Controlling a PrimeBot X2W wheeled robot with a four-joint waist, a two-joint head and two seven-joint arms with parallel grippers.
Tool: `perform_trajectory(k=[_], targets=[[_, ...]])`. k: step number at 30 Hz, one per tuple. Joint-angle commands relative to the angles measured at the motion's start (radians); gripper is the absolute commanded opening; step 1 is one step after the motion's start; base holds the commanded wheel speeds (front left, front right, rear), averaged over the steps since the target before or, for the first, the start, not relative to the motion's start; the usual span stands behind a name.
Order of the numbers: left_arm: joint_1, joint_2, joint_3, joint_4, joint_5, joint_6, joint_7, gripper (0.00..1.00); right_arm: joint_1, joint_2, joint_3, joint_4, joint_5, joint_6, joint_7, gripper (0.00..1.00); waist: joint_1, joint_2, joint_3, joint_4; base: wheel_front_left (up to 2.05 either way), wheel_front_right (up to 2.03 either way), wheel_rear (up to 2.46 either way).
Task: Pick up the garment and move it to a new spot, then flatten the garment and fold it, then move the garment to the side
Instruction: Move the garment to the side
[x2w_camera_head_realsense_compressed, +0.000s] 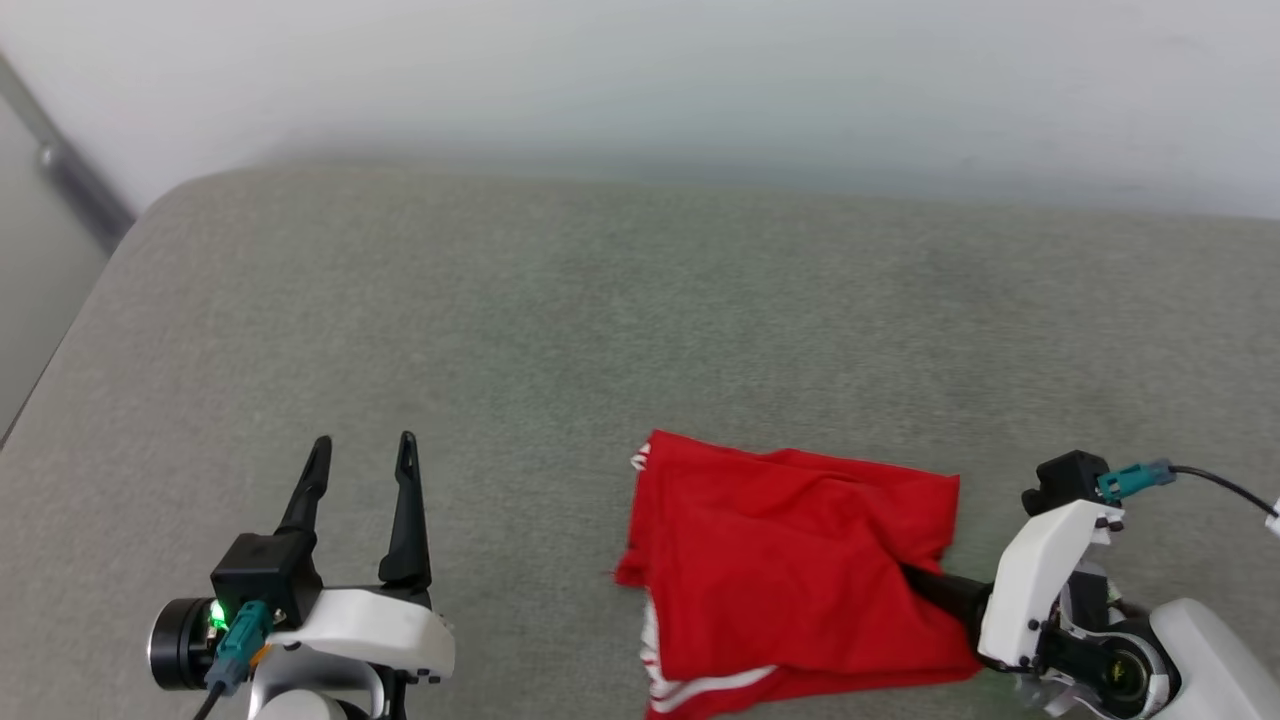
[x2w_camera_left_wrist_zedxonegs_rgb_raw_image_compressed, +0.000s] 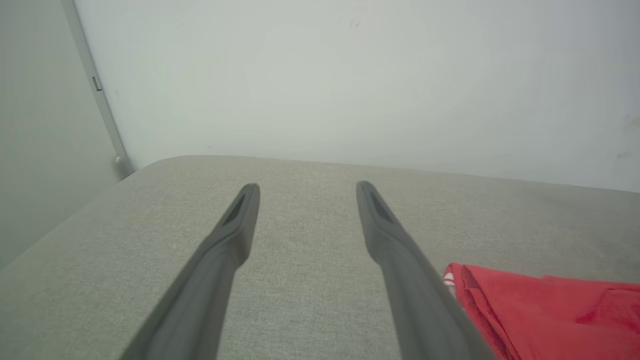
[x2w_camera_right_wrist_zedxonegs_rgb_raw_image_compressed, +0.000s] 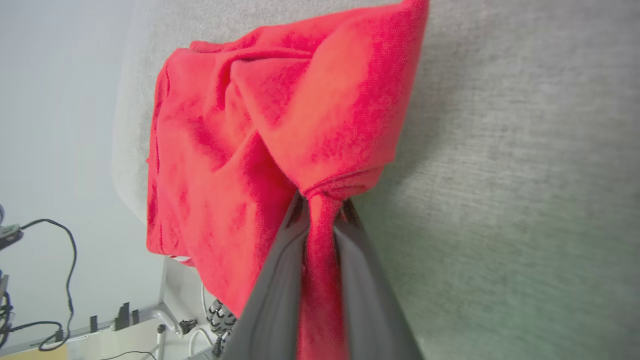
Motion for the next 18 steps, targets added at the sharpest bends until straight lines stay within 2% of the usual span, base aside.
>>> perform_trajectory(k=[1,5,9,13,18], targets=[[0.009,0.000,0.000,0.000,0.005,0.000,-0.007,1.00,-0.016,-0.029,0.019,0.008,-0.048,0.000,-0.022,0.00,0.0000,-0.0001,-0.031,-0.034,0.00,0.00,0.00],[0.021,0.009,-0.005,-0.006,0.007,-0.001,-0.004,1.00,-0.047,-0.062,0.059,0.053,-0.183,0.000,-0.071,0.00,0.0000,-0.0001,-0.053,-0.093,0.00,0.00,0.00],[0.030,0.010,-0.010,-0.021,0.014,0.008,-0.003,1.00,-0.081,-0.078,0.050,0.101,-0.292,-0.001,-0.083,0.00,0.0000,-0.0001,-0.047,-0.172,0.00,0.00,0.00],[0.021,0.012,-0.010,-0.041,0.018,0.014,-0.002,1.00,-0.134,-0.085,0.034,0.135,-0.394,-0.001,-0.087,0.00,0.0000,-0.0001,-0.009,-0.276,0.00,0.00,0.00],[-0.046,0.020,-0.029,-0.071,0.043,0.001,0.014,1.00,-0.225,-0.074,-0.042,0.188,-0.481,-0.001,-0.133,0.00,0.0000,-0.0001,0.080,-0.379,0.00,0.00,0.00]])
